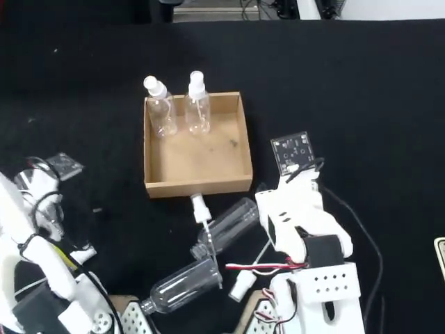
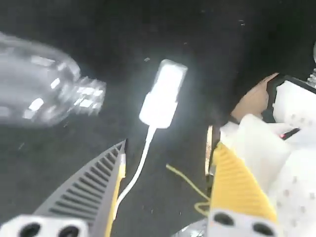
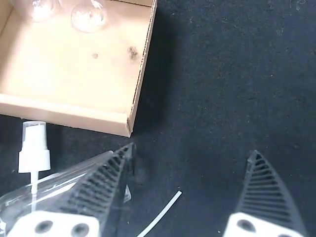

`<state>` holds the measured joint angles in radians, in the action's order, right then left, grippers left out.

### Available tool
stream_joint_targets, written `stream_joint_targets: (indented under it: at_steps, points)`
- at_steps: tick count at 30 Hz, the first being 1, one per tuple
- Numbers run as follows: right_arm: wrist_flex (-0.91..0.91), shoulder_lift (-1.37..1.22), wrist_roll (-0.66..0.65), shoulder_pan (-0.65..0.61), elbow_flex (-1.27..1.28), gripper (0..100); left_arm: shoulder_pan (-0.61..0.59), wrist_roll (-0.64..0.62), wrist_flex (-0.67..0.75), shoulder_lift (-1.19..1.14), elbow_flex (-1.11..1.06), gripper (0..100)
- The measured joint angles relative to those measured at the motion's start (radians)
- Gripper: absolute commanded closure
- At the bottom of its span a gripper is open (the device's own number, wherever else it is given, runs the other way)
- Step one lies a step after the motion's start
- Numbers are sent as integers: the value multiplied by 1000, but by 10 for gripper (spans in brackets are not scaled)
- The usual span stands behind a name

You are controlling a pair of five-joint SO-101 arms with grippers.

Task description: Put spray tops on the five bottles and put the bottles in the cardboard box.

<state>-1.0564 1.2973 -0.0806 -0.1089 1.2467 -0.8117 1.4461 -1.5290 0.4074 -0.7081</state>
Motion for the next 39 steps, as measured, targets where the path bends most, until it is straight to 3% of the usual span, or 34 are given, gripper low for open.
stream_joint_targets:
  at_steps: [7, 14, 19, 25, 33, 39]
  points:
    - [0, 0, 0, 0, 0, 691, 21, 0, 242, 0, -212, 741]
    - [0, 0, 0, 0, 0, 691, 26, 0, 353, 0, -273, 744]
    - [0, 0, 0, 0, 0, 691, 37, 0, 362, 0, -327, 748]
    - [0, 0, 0, 0, 0, 691, 35, 0, 362, 0, -331, 976]
    - [0, 0, 0, 0, 0, 691, 35, -61, 362, 44, -315, 970]
    - [0, 0, 0, 2, 0, 691, 120, -242, 287, 267, -299, 971]
